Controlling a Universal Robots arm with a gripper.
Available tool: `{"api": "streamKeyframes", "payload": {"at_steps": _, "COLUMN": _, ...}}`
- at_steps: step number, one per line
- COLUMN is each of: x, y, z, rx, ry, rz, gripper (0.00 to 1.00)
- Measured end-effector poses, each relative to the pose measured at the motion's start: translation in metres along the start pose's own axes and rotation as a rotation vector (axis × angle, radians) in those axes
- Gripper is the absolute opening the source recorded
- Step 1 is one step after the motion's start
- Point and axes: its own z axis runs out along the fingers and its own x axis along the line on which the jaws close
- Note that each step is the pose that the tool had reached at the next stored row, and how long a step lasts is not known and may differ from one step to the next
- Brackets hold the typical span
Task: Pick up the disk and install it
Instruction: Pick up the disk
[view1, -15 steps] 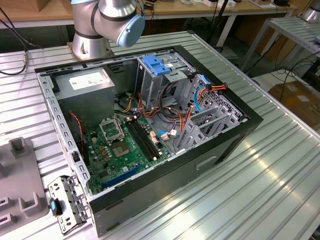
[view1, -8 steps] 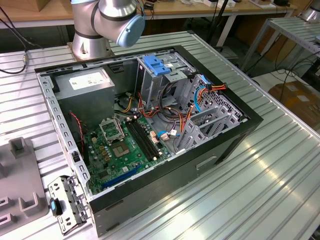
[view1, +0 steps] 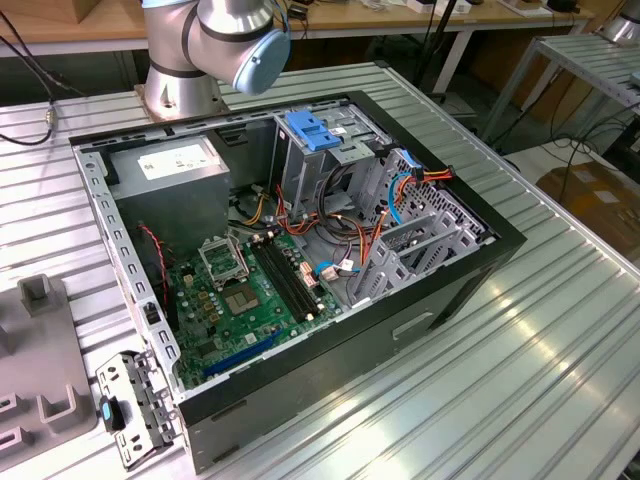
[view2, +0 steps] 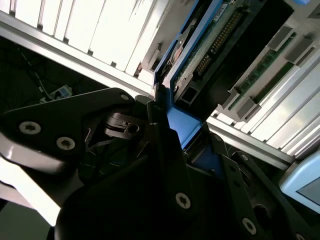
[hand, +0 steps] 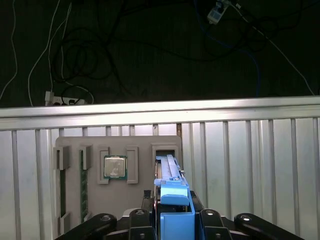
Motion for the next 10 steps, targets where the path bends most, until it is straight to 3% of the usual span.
{"api": "streamKeyframes", "payload": {"at_steps": 10, "x": 0.0000, "y": 0.0001, "z": -0.0116, "rx": -0.0001, "ry": 0.0000, "rz": 0.000, "gripper": 0.37}}
